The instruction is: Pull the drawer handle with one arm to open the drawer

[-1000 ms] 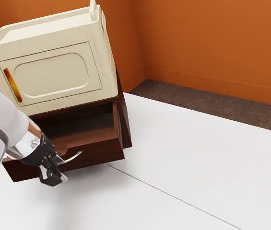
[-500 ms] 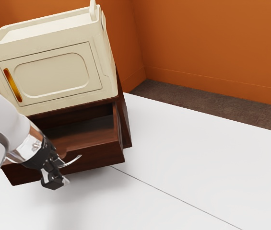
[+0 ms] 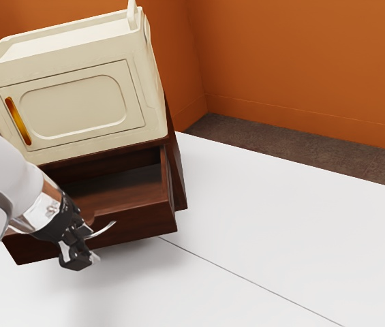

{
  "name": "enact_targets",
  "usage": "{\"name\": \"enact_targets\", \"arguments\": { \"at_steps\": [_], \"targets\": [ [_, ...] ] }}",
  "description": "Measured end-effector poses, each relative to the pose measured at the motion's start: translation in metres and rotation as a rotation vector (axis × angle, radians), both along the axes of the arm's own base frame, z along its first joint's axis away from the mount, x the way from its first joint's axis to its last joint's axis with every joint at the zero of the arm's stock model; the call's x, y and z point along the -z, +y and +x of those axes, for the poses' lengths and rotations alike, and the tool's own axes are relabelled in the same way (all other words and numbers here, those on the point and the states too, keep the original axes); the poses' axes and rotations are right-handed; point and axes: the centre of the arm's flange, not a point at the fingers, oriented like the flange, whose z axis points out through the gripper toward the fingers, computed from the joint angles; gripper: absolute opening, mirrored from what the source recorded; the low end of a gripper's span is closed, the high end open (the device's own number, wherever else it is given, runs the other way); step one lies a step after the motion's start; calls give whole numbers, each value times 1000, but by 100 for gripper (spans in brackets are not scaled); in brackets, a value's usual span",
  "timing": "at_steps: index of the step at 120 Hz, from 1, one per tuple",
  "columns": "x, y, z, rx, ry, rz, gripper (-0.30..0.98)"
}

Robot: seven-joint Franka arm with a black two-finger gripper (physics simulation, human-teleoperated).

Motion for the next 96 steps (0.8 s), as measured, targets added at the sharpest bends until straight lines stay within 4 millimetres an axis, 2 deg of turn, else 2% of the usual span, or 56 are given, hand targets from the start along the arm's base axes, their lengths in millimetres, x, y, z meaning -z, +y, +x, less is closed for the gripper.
{"name": "enact_targets", "arguments": {
  "at_steps": [52, 82, 96],
  "targets": [
    [-4, -10, -7, 0, -16, 15, 34],
    [-22, -15, -8, 6, -45, 46, 34],
    [-45, -16, -7, 4, -66, 71, 34]
  ]
}}
